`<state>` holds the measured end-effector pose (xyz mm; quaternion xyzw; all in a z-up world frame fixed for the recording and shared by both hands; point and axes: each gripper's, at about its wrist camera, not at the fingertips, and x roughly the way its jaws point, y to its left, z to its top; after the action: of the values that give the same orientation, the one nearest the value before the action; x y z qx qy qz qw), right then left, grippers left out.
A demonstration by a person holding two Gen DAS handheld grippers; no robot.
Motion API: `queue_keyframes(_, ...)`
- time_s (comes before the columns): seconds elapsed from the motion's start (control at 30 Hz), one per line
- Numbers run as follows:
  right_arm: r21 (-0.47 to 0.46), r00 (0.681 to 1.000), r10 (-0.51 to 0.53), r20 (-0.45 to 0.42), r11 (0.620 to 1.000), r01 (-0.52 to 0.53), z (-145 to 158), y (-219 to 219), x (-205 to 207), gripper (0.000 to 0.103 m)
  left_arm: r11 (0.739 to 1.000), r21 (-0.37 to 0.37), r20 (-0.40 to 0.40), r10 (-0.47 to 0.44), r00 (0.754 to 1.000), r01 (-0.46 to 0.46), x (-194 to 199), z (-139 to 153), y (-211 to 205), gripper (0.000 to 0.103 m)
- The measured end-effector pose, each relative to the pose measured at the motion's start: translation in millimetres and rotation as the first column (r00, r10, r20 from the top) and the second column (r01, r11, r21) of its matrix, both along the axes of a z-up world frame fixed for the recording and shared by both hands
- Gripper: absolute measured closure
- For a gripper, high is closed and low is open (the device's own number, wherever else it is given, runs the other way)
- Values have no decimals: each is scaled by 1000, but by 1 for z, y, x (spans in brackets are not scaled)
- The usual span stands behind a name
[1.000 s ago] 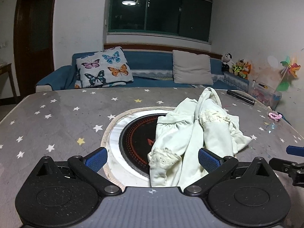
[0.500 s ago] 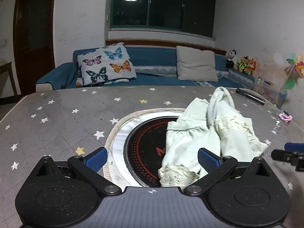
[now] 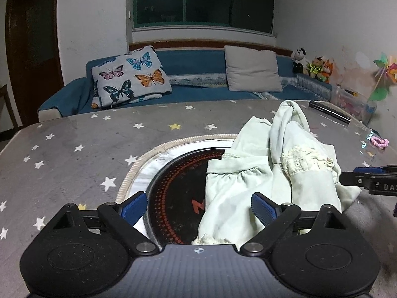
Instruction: Fold clothes
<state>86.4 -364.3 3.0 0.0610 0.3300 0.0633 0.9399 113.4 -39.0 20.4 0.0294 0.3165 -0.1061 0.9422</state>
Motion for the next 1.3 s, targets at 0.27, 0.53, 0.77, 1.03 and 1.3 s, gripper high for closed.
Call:
queue_keyframes(0.27, -17, 999, 32, -21, 999, -32, -8, 6, 15, 88, 1000, 9, -43, -17, 999, 17, 14, -12, -6, 16)
queue_keyframes(0.53, -57, 999, 26, 34, 998, -24, 10, 5, -7, 97, 1000, 2, -68, -16, 998, 17, 15, -19, -5, 21)
queue_keyframes(0.77, -98, 996, -18, 84, 995, 27, 31, -11, -44, 97, 1000, 5, -80, -13, 997, 14, 14, -23, -1, 27)
queue_keyframes(1.03, -136, 998, -62, -25, 989, 58, 17, -32, -93, 97, 999, 24, -88, -30, 996, 33, 6, -26, 3, 31)
queue_keyframes(1.3, -75, 994, -50, -97, 996, 43, 15, -48, -125, 86, 997, 53, -83, -46, 996, 51, 1, -20, 6, 32)
